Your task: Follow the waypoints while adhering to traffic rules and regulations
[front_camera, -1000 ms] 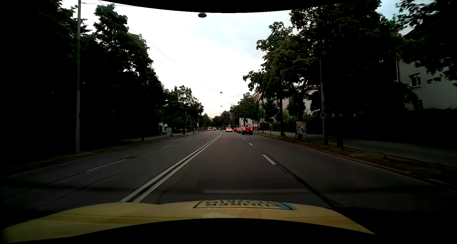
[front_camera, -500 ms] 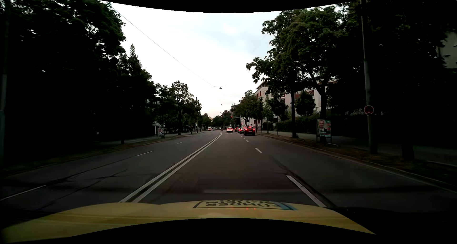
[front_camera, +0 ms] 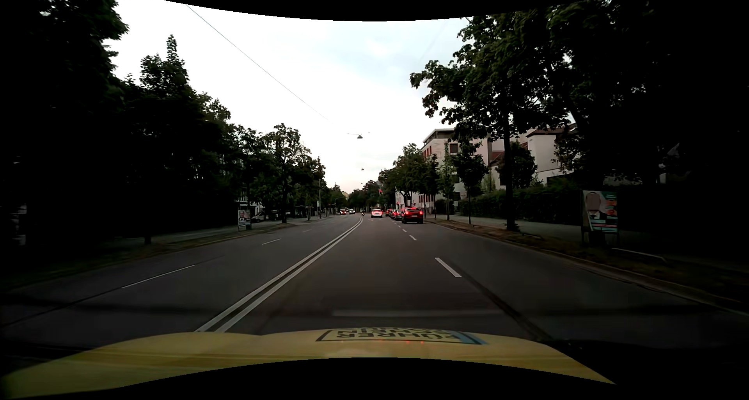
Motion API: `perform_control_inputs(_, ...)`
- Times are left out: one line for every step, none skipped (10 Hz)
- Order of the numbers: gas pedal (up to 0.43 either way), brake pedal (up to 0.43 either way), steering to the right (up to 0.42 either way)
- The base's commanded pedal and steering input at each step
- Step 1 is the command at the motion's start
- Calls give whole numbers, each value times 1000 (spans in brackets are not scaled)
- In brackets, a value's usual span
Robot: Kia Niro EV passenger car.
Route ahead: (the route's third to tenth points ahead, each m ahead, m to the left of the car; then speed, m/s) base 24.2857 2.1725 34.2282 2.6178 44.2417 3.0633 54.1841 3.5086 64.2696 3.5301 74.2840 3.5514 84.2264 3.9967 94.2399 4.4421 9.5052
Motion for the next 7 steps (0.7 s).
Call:
perform_control_inputs(0, 0, -5)
perform_control_inputs(0, 0, -5)
perform_control_inputs(0, 0, -5)
perform_control_inputs(0, 0, -6)
perform_control_inputs(0, 0, -6)
perform_control_inputs(0, 0, -6)
perform_control_inputs(0, 0, -6)
